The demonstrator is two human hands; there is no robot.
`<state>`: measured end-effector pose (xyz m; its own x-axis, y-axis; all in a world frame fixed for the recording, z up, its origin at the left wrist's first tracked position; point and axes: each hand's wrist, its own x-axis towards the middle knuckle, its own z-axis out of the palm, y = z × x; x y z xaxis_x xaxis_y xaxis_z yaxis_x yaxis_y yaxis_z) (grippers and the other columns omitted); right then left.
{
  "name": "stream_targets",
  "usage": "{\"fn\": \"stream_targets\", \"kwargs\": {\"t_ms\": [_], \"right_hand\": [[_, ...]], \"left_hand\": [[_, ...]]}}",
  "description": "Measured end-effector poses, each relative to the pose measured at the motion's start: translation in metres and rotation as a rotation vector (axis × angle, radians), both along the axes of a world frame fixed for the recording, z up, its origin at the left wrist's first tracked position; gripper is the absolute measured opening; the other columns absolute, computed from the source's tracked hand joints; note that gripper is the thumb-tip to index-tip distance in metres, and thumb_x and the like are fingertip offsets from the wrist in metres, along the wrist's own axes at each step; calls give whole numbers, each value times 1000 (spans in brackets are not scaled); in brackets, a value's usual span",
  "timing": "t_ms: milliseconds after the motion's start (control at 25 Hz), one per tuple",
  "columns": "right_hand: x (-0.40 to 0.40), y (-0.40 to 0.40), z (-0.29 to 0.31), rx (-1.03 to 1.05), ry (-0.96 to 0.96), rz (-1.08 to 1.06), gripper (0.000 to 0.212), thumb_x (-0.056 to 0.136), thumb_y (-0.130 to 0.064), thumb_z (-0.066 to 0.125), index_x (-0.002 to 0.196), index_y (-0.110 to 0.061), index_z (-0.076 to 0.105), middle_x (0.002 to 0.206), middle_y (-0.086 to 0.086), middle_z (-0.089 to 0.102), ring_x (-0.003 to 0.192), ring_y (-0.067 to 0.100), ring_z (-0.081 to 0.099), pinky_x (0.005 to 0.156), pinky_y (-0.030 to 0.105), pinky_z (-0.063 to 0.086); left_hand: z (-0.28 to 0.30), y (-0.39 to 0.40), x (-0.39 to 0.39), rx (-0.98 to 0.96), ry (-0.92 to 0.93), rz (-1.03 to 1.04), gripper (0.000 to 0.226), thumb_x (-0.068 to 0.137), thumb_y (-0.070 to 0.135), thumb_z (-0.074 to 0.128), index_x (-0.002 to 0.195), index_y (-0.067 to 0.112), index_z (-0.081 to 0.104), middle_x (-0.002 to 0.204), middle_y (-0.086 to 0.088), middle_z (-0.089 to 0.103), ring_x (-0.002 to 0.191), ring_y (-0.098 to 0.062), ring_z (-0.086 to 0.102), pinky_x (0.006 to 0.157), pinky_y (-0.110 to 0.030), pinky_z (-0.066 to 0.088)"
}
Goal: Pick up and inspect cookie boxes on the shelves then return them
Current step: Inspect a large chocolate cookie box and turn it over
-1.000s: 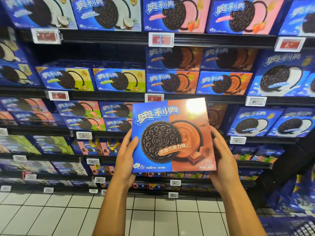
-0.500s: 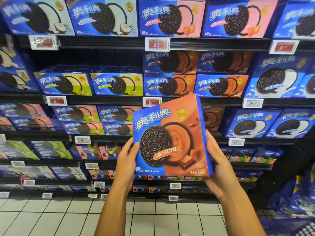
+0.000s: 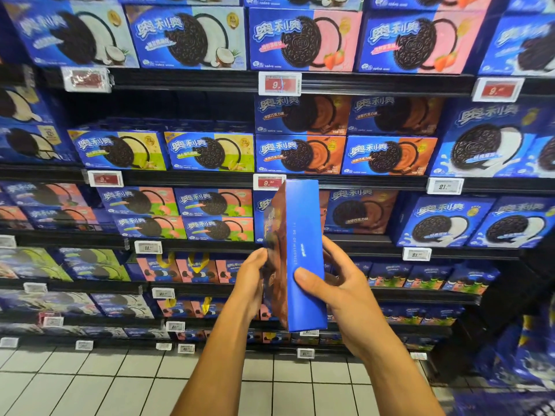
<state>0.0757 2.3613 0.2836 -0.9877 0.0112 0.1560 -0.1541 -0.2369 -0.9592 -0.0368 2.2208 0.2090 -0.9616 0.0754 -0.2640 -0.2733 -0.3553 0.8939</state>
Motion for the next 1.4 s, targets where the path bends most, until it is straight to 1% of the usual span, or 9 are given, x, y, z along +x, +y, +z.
{"fn": "stream_targets", "kwargs": {"t_ms": [160,360,560,640,760,880,1000,1240,1400], "right_hand": [[2,-3,1,44,11,29,55,71,-28,83,120,-48,65,114,-14,72,99,13,72,74,23,59],[0,18,-1,-11,-27,93,58,80,-29,77,135,-28,61,128,3,69,112,25,68,86,33,58],[-10,52,-9,-465,-177,-6,50,84,-37,61,128,-15,67,125,11,70,100,27,70,90,51,57],[-13,60,-13,-600,-222,-9,48,78,-40,71,119,-16,74,123,10,71,106,27,71,91,56,55],[-13,60,-19,-715,-214,43,64,53,-36,96,112,-17,78,124,11,71,108,30,71,84,56,58],[-14,60,-25,-797,-244,41,38,82,-41,70,111,-16,78,122,12,72,105,32,72,79,54,59],[-17,61,-31,-822,-254,11,39,91,-40,52,103,-16,81,114,13,74,98,32,74,72,50,60],[-14,60,-32,-787,-255,1,41,89,-41,53,106,-16,80,118,13,73,101,32,73,73,50,61],[-13,58,-30,-685,-257,-73,40,87,-42,55,108,-19,80,122,11,72,105,29,72,77,47,61]], "left_hand": [[-7,1,3,62,-37,-14,28,104,19,44,119,5,62,117,-20,69,110,-35,64,99,-53,50],[-5,-8,7,-81,33,37,21,103,23,47,104,10,64,101,-8,71,79,-8,71,62,-24,54],[24,-33,8,-40,224,135,24,100,9,50,120,12,63,116,-8,71,96,-14,69,72,-23,55],[37,-39,16,42,288,140,28,98,4,50,115,17,69,117,-7,71,99,-17,68,74,-25,57],[51,-42,32,152,356,121,25,92,10,60,111,22,72,110,-4,74,91,-17,72,69,-28,58],[60,-42,42,175,423,107,34,83,17,67,116,20,69,107,-4,74,89,-19,73,68,-29,59],[64,-42,45,176,416,109,36,80,17,67,116,20,69,104,-4,75,86,-20,74,65,-29,59],[62,-40,45,168,383,145,30,85,14,65,114,20,69,109,-4,74,88,-20,73,66,-30,59],[60,-33,42,11,304,207,28,96,6,56,111,26,70,119,-3,71,99,-20,70,80,-36,56]]}}
